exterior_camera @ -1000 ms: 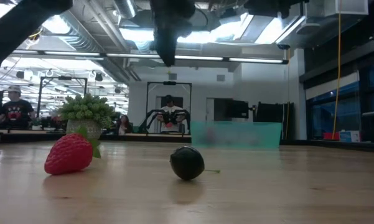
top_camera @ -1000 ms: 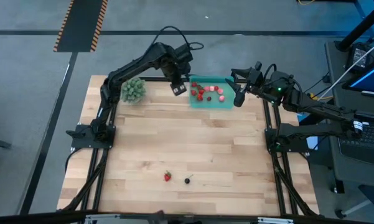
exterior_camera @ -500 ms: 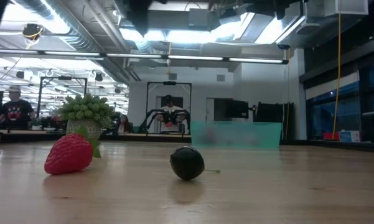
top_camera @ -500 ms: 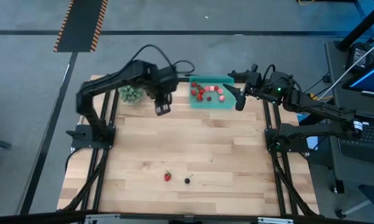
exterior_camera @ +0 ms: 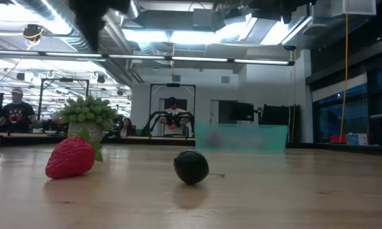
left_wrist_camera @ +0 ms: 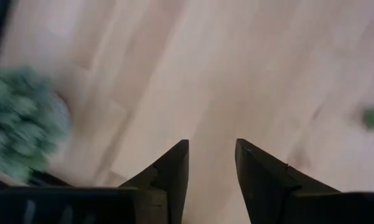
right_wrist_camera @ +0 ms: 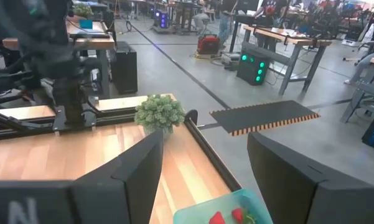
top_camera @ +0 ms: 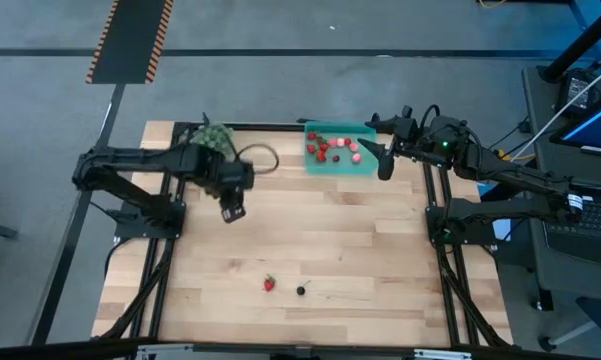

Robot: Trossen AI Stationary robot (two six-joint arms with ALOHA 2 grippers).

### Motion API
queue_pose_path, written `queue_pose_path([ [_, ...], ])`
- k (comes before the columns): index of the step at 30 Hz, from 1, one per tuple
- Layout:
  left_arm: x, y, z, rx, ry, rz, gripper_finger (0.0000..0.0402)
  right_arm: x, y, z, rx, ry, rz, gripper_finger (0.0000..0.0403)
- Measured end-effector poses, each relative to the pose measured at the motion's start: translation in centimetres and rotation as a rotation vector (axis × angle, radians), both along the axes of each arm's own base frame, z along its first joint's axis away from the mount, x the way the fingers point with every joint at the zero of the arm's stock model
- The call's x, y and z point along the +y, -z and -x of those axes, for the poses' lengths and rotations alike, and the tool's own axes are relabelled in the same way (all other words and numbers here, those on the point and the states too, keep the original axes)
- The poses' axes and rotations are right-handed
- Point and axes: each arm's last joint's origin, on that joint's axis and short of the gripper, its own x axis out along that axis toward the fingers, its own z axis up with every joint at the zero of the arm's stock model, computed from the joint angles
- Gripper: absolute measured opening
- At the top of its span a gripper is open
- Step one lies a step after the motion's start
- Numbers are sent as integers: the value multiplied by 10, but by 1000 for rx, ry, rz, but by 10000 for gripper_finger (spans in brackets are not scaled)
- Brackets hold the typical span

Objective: Pick and placing Produce into tupperware
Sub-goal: Put the strawberry into the blue bin

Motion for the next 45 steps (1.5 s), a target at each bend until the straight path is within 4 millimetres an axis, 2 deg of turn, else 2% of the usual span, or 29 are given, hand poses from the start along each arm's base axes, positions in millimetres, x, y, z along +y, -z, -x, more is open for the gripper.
queue_pose_path([
  [4, -22, 26, 7, 68, 22, 41, 124, 0, 0, 0, 3, 0, -1, 236],
  [7, -36, 43, 5, 56, 25, 77, 124, 0, 1, 0, 11, 0, -4, 236],
  [14, -72, 70, -13, -189, 47, 206, 124, 1, 11, 2, 80, 12, -110, 236],
  [23, -110, 95, -13, -367, -53, 357, 124, 5, 23, 0, 152, 17, -239, 236],
  [28, -120, 110, -9, -441, -156, 403, 124, 14, 31, -9, 199, -26, -280, 236],
  [35, -126, 132, -5, -449, -158, 400, 124, 23, 37, -19, 236, -72, -298, 236],
  [41, -131, 155, -14, -425, -160, 398, 125, 25, 40, -22, 255, -78, -299, 236],
  [45, -136, 166, -19, -389, -167, 441, 142, 25, 41, -22, 256, -78, -297, 236],
])
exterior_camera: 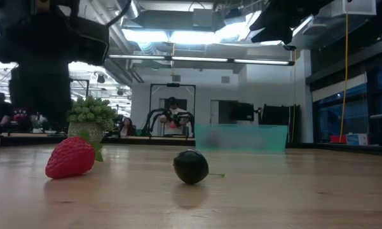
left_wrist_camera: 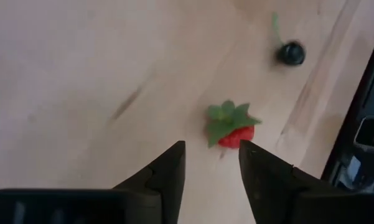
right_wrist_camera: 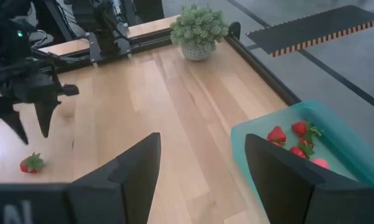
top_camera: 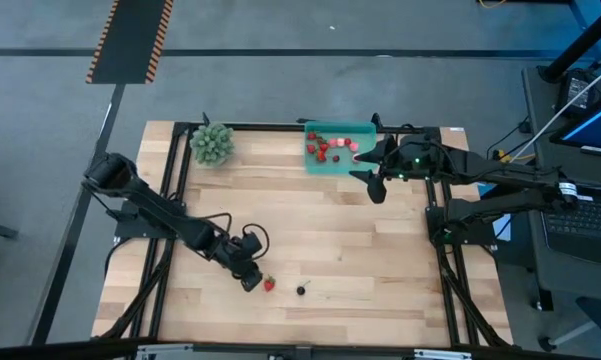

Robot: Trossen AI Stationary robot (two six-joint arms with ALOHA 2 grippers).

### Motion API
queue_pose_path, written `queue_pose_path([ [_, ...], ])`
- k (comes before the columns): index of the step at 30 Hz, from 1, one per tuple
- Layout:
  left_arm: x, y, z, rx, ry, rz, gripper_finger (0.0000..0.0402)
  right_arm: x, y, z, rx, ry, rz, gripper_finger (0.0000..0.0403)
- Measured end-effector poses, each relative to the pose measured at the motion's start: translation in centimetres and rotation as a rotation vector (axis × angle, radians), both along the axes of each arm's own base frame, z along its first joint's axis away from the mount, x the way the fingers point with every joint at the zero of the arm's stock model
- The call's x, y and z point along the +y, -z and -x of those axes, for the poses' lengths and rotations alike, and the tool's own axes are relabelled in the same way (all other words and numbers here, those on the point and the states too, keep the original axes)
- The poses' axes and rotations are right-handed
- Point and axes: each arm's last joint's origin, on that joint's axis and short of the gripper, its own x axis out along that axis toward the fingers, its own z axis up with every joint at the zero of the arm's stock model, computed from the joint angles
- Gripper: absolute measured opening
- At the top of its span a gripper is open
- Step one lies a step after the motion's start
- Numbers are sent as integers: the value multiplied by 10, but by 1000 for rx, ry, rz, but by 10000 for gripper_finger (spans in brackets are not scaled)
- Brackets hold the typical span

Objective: Pick and placing Produce into tupperware
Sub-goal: Put the strawberry into the blue bin

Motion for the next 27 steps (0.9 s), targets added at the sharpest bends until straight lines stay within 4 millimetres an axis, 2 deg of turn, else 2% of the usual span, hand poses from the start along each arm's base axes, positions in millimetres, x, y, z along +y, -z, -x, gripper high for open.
queue_pose_path([
  [11, -7, 18, -11, -3, 13, 26, 197, 0, 0, 0, 5, 0, -3, 236],
  [16, -7, 25, -15, -7, 4, 19, 200, 0, 0, 0, 6, -3, 2, 236],
  [27, 1, 24, -22, -35, -40, 14, 198, 0, 1, 0, 12, -11, 19, 236],
])
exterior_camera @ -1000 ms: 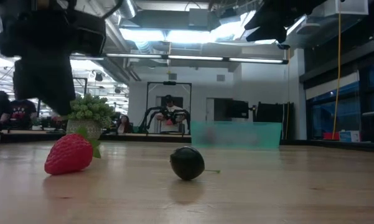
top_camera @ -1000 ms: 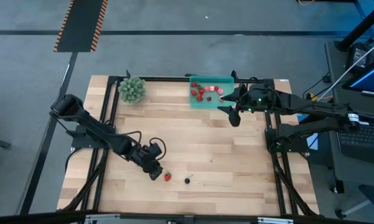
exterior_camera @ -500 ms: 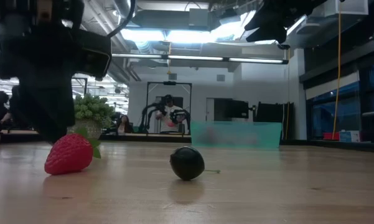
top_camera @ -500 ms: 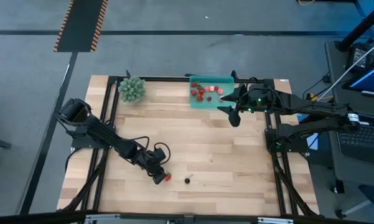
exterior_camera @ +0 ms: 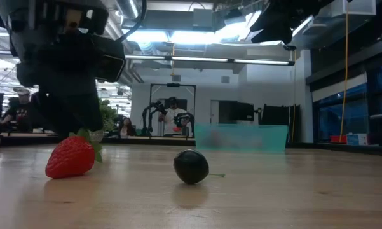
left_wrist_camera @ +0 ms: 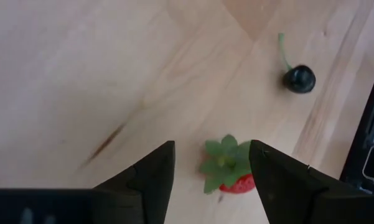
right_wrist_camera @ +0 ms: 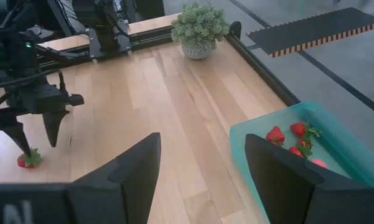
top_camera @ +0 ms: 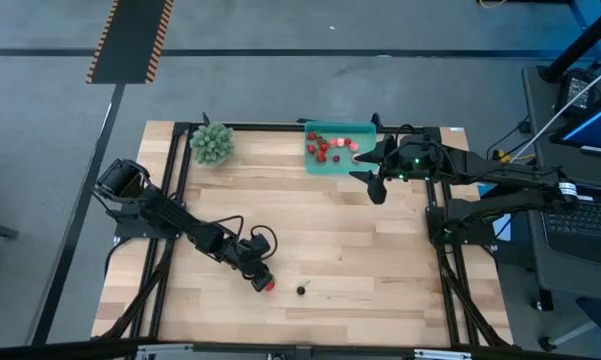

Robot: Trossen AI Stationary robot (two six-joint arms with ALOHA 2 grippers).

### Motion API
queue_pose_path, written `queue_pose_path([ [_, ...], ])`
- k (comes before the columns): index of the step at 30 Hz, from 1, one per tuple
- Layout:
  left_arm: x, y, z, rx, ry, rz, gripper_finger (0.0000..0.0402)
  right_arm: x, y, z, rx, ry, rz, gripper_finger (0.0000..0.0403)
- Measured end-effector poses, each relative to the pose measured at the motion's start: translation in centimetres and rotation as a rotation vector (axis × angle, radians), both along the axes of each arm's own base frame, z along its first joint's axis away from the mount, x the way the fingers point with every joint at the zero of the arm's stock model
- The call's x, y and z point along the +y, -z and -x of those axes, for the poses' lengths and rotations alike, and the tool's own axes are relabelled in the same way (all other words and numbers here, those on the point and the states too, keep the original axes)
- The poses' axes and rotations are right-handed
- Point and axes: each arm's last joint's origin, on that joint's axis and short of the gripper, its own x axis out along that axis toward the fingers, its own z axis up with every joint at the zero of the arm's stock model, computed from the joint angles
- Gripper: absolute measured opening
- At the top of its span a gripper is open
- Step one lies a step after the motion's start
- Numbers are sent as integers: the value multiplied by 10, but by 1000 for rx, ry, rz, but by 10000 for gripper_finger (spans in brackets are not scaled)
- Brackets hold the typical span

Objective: Pick and placing Produce into tupperware
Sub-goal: Put the strawberry into the blue bin

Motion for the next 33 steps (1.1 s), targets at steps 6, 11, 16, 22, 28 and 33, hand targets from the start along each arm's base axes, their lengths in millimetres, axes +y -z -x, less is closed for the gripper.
queue_pose_path([
  [6, 2, 0, -1, -1, -3, -3, 199, 0, 0, 0, 1, 0, 0, 236],
  [11, -2, 0, 1, -1, 11, -3, 190, 0, 0, 0, 1, -1, 0, 236],
  [16, -3, 0, 1, -8, 12, 0, 180, 0, 0, 0, 1, -1, 0, 236],
  [22, -2, 0, 1, -9, 17, -5, 171, 0, 0, 0, 2, -1, 0, 236],
  [28, -3, 0, 1, -13, 51, -21, 158, 0, 0, 0, 2, -2, 1, 236],
  [33, -3, 0, 1, -13, 52, -21, 144, 0, 1, 0, 10, -2, 1, 236],
])
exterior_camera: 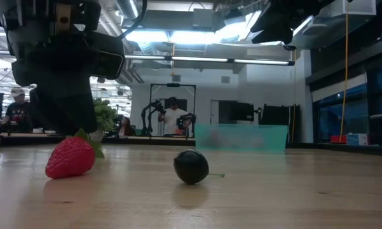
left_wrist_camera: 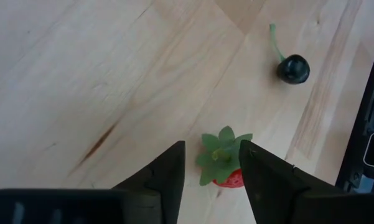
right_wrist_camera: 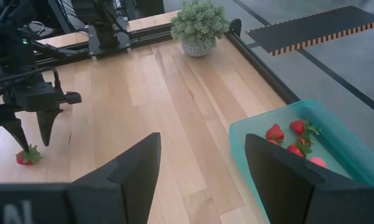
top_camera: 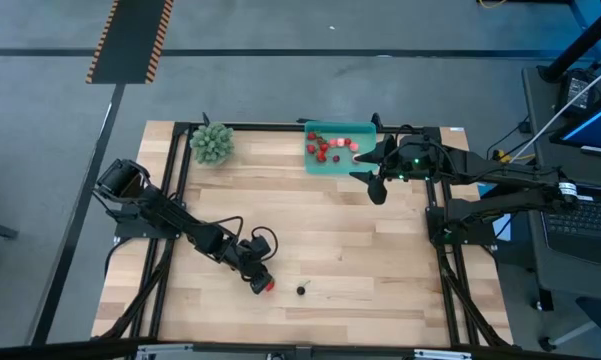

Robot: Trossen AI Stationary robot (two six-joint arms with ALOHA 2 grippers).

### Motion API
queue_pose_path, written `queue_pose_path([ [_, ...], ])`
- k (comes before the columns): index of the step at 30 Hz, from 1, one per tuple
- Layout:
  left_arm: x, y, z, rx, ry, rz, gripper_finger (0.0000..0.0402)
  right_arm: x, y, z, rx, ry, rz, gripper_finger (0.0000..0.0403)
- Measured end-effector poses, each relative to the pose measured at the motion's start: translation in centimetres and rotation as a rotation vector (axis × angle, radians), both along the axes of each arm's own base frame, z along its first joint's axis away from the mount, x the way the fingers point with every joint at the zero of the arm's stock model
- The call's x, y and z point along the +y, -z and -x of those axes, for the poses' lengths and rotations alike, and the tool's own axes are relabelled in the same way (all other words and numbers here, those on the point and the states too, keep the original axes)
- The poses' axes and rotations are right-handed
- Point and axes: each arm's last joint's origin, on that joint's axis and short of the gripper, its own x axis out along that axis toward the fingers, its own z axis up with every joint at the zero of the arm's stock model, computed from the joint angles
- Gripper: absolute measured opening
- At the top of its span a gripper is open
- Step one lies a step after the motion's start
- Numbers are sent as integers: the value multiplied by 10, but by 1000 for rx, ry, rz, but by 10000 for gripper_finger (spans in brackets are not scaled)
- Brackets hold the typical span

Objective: Pick and placing Produce into tupperware
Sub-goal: Put the strawberry into the blue bin

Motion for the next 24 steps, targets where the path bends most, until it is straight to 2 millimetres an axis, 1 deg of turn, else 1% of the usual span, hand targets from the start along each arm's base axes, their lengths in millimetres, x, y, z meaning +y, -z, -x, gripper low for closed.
queue_pose_path([
  [10, 0, -1, -1, -12, 0, 6, 101, 0, 0, 0, 0, 0, 0, 236],
  [24, 0, -1, -1, -6, -19, 26, 24, 0, 1, 0, 7, 0, -1, 236],
])
